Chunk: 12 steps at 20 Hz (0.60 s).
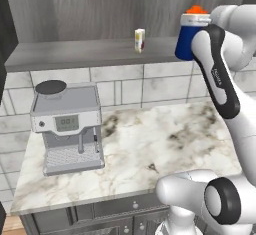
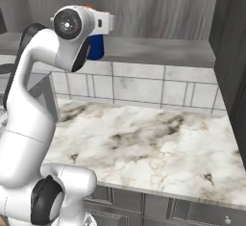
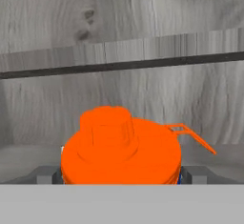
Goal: Pick the boxed drink, water bottle from the counter and place them in the open cabinet.
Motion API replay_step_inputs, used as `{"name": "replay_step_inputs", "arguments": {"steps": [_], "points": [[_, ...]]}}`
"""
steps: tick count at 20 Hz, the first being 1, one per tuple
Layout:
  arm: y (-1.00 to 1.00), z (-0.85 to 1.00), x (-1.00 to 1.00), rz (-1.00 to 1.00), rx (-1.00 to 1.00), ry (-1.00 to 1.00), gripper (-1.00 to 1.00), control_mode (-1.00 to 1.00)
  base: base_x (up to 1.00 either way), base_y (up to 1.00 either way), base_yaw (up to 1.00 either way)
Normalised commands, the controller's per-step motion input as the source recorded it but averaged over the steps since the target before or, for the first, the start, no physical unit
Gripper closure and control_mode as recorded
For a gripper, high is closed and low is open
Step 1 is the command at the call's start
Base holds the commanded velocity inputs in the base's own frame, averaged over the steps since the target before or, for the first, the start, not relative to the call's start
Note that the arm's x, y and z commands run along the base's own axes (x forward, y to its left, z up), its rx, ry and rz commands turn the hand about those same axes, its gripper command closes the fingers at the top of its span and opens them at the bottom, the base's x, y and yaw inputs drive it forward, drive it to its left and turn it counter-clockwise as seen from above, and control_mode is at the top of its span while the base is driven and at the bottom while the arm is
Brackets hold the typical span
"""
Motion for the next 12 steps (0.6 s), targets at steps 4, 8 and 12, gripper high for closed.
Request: {"name": "replay_step_inputs", "arguments": {"steps": [4, 8, 12], "points": [[0.0, -0.14, 0.29, 0.0, 0.0, 0.0, 1.0, -1.0, 0.0, 0.0, 0.0], [0.0, -0.15, 0.27, 0.0, 0.0, -0.01, 1.0, -1.0, 0.0, 0.0, 0.0], [0.0, -0.12, 0.31, 0.0, -0.01, -0.01, 1.0, -1.0, 0.0, 0.0, 0.0]]}}
